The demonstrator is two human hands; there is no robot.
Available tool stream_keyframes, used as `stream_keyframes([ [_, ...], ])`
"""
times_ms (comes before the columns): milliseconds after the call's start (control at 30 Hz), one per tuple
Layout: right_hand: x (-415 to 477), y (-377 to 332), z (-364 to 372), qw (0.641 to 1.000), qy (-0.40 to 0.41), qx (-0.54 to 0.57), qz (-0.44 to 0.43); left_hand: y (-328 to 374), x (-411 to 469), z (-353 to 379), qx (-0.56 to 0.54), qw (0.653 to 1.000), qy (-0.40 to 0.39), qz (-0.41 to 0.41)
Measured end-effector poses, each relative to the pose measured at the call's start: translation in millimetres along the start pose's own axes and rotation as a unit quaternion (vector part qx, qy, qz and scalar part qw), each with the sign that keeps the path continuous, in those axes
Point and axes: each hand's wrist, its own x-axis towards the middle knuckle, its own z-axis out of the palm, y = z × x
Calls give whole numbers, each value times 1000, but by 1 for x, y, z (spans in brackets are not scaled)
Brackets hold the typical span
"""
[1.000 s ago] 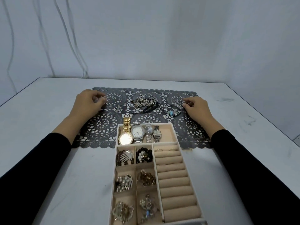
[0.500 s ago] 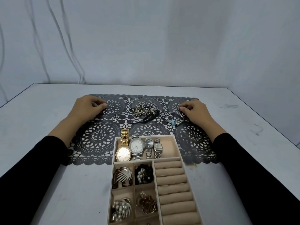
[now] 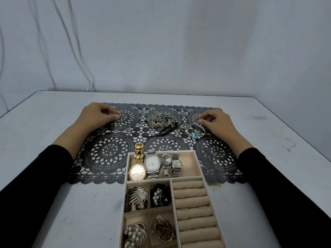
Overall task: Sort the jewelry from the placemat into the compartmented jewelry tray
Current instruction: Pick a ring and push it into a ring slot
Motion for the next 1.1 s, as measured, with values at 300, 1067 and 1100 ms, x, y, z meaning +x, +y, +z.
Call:
stream_keyframes([
  [300,-2,1,0,1000,7,24,-7,0,1,-2,9,1000,9,-19],
  [1067,-6,-3,-1,997,33,65,-24,-9,-3,9,-7,997,31,77],
  [1100,-7,-4,-2,997,36,67,-24,-10,-4,10,-13,996,38,76],
])
